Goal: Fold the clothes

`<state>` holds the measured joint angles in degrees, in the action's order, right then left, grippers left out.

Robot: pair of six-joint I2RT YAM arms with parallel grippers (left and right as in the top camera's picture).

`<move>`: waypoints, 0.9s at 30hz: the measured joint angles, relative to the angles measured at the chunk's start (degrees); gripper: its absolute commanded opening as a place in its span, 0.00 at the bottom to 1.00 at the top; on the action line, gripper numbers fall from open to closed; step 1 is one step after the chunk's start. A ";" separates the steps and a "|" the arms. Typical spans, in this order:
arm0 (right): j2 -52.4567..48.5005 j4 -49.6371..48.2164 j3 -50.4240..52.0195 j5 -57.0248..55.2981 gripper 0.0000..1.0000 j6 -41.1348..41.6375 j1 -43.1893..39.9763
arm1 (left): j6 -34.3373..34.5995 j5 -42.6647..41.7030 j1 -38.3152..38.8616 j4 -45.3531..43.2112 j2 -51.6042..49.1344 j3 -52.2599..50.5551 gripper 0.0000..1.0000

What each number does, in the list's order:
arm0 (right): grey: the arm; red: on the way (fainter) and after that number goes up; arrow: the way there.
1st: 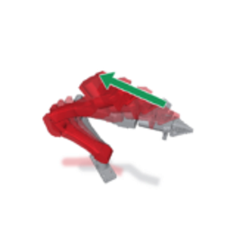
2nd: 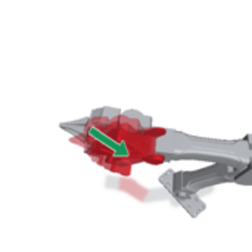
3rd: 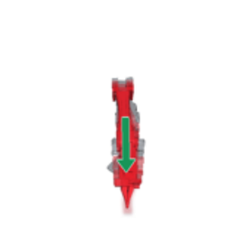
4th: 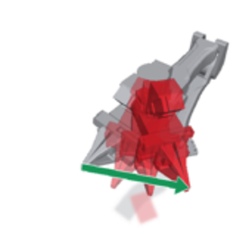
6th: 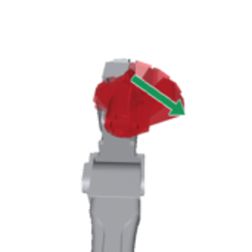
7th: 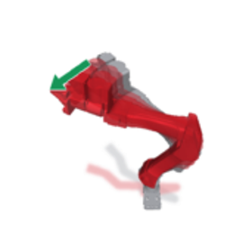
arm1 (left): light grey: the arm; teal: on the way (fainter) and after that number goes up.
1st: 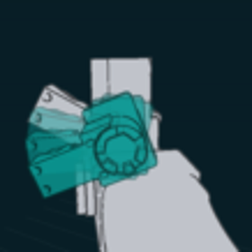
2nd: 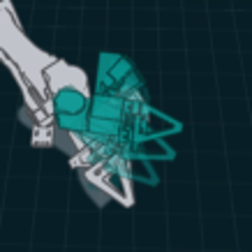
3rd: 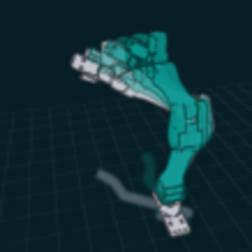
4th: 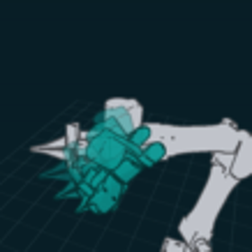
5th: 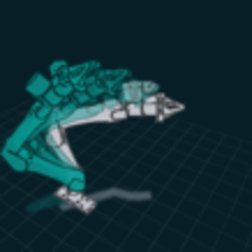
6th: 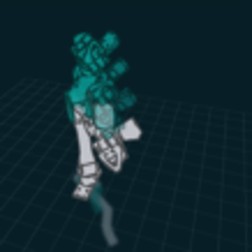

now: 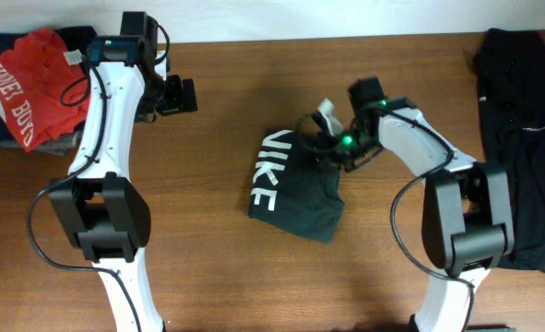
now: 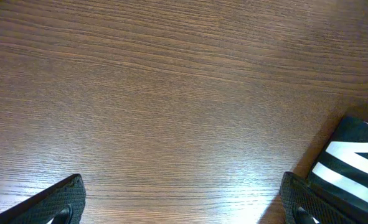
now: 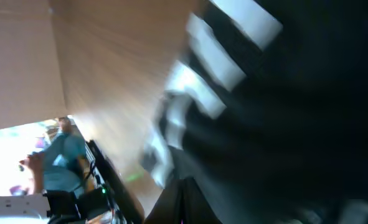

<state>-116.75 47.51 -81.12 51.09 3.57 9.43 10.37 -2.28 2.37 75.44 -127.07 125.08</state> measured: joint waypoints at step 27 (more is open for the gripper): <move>4.81 2.10 5.51 9.73 0.15 -1.22 -14.38 | 0.00 0.02 0.00 0.17 0.00 0.00 0.99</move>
<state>-111.94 49.60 -75.61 60.82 2.35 -4.95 10.37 -2.26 2.37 75.61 -127.07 125.08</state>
